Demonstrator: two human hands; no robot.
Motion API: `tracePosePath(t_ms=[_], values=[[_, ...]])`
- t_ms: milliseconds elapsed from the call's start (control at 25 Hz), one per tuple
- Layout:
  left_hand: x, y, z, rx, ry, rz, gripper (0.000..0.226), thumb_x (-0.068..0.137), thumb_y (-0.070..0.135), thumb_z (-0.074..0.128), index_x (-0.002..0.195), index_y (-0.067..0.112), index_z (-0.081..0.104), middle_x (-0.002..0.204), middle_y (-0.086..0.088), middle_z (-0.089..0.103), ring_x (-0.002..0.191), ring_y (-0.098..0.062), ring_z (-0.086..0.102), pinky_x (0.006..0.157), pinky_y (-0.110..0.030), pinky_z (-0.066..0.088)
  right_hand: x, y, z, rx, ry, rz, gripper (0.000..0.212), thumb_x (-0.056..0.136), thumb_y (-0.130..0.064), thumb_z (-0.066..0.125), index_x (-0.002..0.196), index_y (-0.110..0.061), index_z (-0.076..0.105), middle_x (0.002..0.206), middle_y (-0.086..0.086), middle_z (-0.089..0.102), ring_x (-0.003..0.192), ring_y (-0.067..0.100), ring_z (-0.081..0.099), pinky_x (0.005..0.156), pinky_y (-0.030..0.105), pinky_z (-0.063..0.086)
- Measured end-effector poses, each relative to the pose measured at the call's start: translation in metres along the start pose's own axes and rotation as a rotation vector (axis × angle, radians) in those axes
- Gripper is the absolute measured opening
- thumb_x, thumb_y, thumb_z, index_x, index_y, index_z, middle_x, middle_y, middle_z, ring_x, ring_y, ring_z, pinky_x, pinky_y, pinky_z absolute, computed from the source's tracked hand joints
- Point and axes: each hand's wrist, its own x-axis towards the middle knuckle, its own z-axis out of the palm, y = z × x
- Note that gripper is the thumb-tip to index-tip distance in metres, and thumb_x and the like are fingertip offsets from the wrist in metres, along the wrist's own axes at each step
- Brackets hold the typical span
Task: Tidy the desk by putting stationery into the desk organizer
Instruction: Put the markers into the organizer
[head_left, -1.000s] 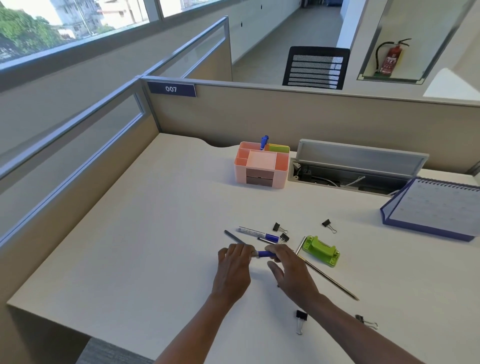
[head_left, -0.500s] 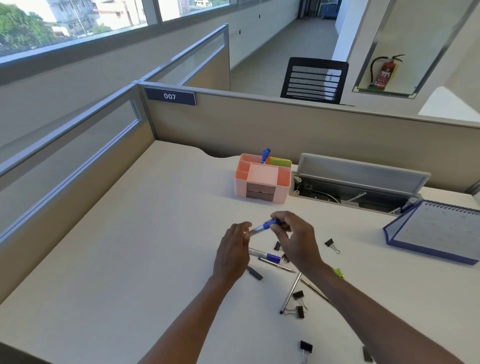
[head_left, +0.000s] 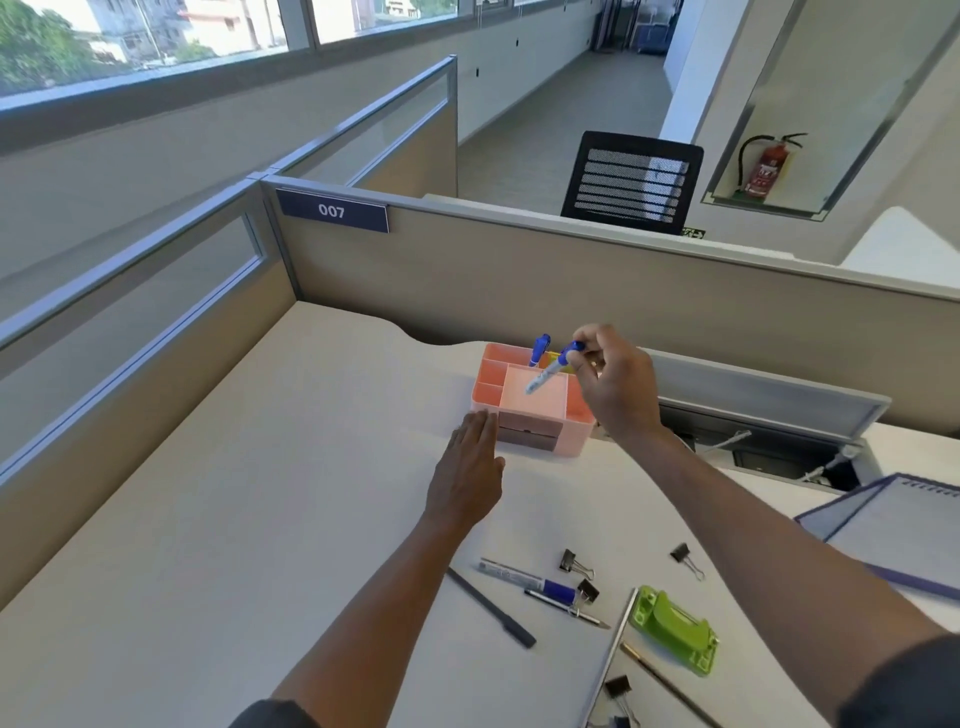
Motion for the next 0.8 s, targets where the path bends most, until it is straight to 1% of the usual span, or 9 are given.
tracePosePath(t_ms=[80,160,240,320,400,480,640,800], values=[[0.016,-0.001,0.008,0.005,0.009,0.017,0.066,0.101,0.023,0.047,0.154,0.014,0.01,0.162,-0.003,0.009,0.149,-0.021,0.005,0.116,-0.033,0.007,0.026,0.004,0.008,-0.042,-0.013,-0.006,0.012,0.091,-0.02,0.067,0.101,-0.019,0.06,0.09,-0.003,0.071,0.077,0.014,0.066,0.064,0.035,0.055],[0.031,0.0,0.015,0.018,0.016,0.038,0.066,0.1,0.022,0.047,0.154,0.013,0.01,0.162,-0.005,0.01,0.149,-0.023,0.005,0.115,-0.034,0.001,0.052,0.01,0.019,-0.076,-0.021,-0.014,0.011,0.091,-0.021,0.066,0.1,-0.02,0.06,0.09,-0.003,0.07,0.079,0.016,0.065,0.066,0.034,0.054],[0.042,0.002,0.022,0.023,0.025,0.058,0.067,0.099,0.02,0.049,0.154,0.013,0.012,0.162,-0.006,0.012,0.149,-0.025,0.006,0.113,-0.034,-0.003,0.074,0.012,0.031,-0.117,-0.027,-0.022,0.01,0.089,-0.02,0.065,0.098,-0.018,0.061,0.088,-0.002,0.071,0.078,0.02,0.064,0.069,0.036,0.052],[0.047,0.001,0.029,0.021,0.037,0.056,0.068,0.098,0.021,0.052,0.154,0.013,0.014,0.162,-0.006,0.013,0.149,-0.025,0.007,0.113,-0.036,-0.002,0.09,0.018,0.048,-0.18,-0.044,-0.041,0.009,0.088,-0.02,0.065,0.096,-0.018,0.061,0.085,-0.002,0.071,0.077,0.023,0.064,0.074,0.041,0.051],[0.047,0.0,0.035,0.027,0.048,0.056,0.068,0.098,0.022,0.053,0.154,0.012,0.016,0.161,-0.007,0.014,0.149,-0.026,0.009,0.114,-0.037,0.001,0.095,0.027,0.065,-0.239,-0.075,-0.035,0.007,0.089,-0.02,0.064,0.095,-0.019,0.06,0.084,-0.002,0.07,0.076,0.023,0.063,0.077,0.037,0.046],[0.048,-0.002,0.04,0.032,0.058,0.067,0.068,0.097,0.021,0.054,0.153,0.011,0.017,0.161,-0.008,0.015,0.148,-0.027,0.01,0.115,-0.037,0.001,0.096,0.036,0.08,-0.28,-0.096,-0.019,0.006,0.088,-0.02,0.064,0.093,-0.019,0.061,0.081,-0.002,0.07,0.075,0.024,0.063,0.076,0.036,0.042],[0.053,-0.003,0.047,0.026,0.093,0.054,0.067,0.095,0.02,0.056,0.151,0.008,0.022,0.159,-0.01,0.021,0.148,-0.027,0.013,0.114,-0.037,0.001,0.096,0.045,0.107,-0.337,-0.166,0.004,0.007,0.085,-0.019,0.064,0.091,-0.017,0.062,0.078,0.003,0.07,0.075,0.029,0.063,0.073,0.036,0.039],[0.052,-0.002,0.054,0.017,0.104,0.045,0.069,0.088,0.011,0.062,0.149,0.005,0.029,0.157,-0.013,0.026,0.146,-0.029,0.019,0.115,-0.039,0.006,0.097,0.052,0.124,-0.4,-0.227,0.004,0.003,0.085,-0.019,0.061,0.086,-0.016,0.06,0.074,0.005,0.068,0.075,0.03,0.061,0.075,0.037,0.038]])
